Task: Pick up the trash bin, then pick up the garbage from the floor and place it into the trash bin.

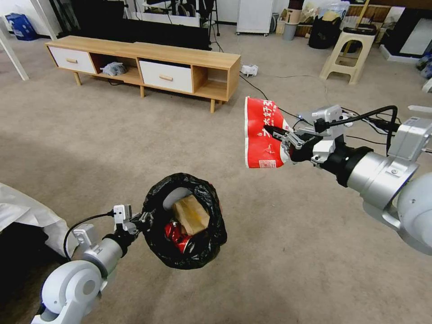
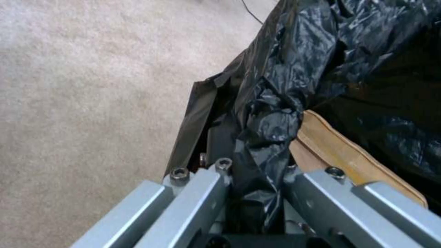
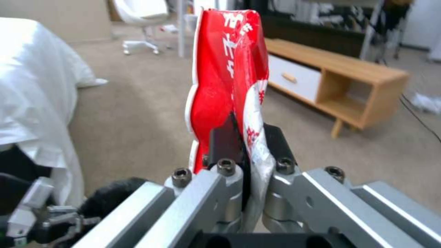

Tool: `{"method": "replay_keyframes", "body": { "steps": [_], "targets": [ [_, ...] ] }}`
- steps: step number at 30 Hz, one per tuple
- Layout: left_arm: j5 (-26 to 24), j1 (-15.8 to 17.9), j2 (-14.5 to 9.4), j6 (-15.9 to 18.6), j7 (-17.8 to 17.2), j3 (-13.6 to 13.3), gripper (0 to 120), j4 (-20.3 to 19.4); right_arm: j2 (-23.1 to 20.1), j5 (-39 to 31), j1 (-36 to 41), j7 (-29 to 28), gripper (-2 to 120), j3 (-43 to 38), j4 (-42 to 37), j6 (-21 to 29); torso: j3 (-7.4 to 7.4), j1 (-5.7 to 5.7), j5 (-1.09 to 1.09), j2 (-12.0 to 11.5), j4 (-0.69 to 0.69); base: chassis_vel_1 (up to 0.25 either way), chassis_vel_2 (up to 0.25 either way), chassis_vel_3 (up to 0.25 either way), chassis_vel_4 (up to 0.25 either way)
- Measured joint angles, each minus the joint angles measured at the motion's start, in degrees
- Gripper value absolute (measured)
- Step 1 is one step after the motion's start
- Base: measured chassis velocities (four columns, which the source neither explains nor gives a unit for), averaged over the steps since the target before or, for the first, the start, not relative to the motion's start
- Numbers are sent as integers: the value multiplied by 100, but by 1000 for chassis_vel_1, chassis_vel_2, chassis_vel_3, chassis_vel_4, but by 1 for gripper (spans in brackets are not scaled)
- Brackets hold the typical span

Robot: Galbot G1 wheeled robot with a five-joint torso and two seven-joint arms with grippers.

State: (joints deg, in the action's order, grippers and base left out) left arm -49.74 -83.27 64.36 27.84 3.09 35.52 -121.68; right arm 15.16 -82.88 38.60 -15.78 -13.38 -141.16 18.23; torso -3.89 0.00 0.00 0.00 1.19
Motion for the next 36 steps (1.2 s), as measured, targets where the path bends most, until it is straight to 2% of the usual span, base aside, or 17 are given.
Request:
{"method": "replay_keyframes", "body": {
  "steps": [5, 12, 16, 29, 30, 36],
  "targets": [
    [28, -21, 16, 23, 0, -69, 1, -23, -7, 283, 0, 314, 1, 55, -26, -180, 0, 0, 0, 0, 0, 0, 0, 0, 0],
    [84, -13, 69, 52, -8, -137, 1, -37, -17, 1135, -19, 1167, 1, 378, -5, -697, 0, 0, 0, 0, 0, 0, 0, 0, 0],
    [85, 6, 93, 80, -17, -155, 1, -45, 19, 1459, -54, 1356, 1, 568, 18, -816, 0, 0, 0, 0, 0, 0, 0, 0, 0],
    [77, -1, 138, 142, -9, -203, 1, -55, 397, 2798, -248, 2154, 1, 1361, 472, -1202, 0, 0, 0, 0, 0, 0, 0, 0, 0],
    [73, 19, 144, 151, -6, -215, 1, -38, 493, 3062, -274, 2310, 1, 1471, 578, -1268, 0, 0, 0, 0, 0, 0, 0, 0, 0],
    [64, 61, 145, 179, 7, -260, 1, 2, 747, 3634, -412, 2615, 1, 1817, 808, -1422, 0, 0, 0, 0, 0, 0, 0, 0, 0]
  ]
}}
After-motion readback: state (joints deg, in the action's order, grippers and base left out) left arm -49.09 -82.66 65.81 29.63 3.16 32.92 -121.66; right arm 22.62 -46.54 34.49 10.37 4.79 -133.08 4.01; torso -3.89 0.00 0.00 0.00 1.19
